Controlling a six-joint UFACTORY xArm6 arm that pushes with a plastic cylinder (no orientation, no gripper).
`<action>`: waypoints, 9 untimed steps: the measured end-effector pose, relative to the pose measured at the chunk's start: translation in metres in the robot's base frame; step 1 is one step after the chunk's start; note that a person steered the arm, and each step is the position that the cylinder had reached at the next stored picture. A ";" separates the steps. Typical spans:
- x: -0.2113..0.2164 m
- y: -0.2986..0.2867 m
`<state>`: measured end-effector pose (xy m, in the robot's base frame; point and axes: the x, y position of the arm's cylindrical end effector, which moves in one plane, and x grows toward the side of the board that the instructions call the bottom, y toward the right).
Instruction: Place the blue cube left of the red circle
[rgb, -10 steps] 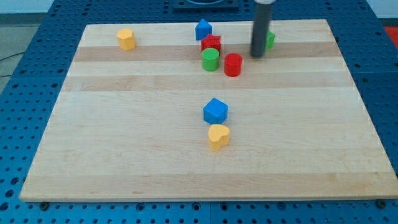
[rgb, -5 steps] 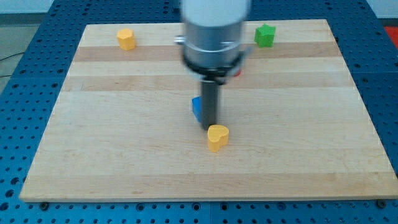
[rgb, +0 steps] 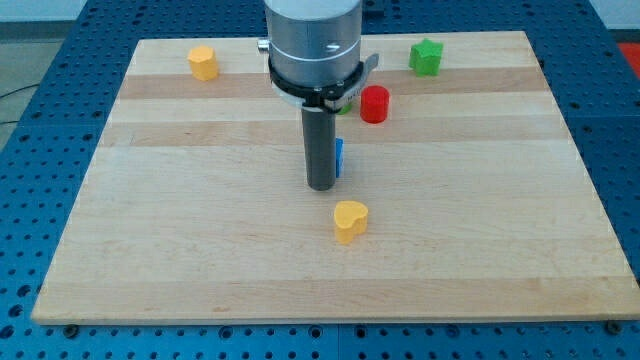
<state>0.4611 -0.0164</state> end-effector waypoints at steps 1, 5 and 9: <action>-0.017 -0.019; -0.036 -0.065; -0.059 -0.116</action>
